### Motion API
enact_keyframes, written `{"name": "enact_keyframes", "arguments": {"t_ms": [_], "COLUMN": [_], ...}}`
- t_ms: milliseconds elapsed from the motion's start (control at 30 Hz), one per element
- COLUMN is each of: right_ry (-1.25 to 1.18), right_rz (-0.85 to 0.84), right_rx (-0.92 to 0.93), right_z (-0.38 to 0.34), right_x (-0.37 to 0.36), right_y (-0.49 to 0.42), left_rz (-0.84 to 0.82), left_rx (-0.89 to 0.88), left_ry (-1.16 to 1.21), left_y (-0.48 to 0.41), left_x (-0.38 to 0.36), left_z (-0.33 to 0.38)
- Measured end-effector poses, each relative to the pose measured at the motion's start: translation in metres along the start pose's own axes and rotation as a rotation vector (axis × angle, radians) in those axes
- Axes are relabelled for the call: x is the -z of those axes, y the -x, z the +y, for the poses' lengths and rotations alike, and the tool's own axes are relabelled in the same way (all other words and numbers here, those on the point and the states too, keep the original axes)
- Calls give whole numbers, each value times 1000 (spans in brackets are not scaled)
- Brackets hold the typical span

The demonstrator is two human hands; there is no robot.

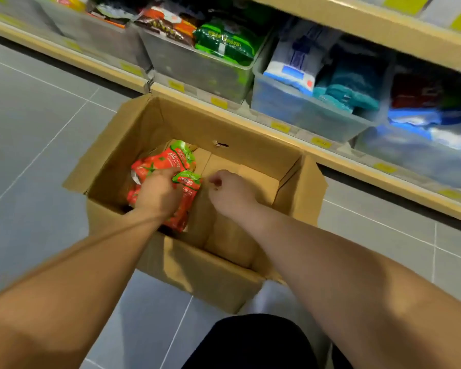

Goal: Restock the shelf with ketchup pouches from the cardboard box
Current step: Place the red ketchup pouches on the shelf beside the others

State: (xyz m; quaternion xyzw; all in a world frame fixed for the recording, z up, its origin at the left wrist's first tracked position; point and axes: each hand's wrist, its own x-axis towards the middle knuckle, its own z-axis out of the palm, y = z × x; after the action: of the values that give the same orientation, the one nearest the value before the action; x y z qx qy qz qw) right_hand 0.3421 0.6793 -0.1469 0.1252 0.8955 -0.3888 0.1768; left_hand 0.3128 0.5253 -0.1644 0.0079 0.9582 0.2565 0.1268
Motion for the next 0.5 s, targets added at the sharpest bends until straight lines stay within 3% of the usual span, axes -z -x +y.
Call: {"name": "enact_keyframes", "arguments": {"t_ms": [300, 500], "right_ry": [-538, -895], "right_rz": [-207, -371], "right_rx": [-294, -525], "right_z": [-13, -21], "right_x": [-101, -130], "right_y": [-58, -84], "left_rz": [23, 16], "left_rx": [470, 608], "left_ry": [118, 230], "left_y": [-45, -67], "left_x": [-13, -19], "left_z": [-59, -72]}}
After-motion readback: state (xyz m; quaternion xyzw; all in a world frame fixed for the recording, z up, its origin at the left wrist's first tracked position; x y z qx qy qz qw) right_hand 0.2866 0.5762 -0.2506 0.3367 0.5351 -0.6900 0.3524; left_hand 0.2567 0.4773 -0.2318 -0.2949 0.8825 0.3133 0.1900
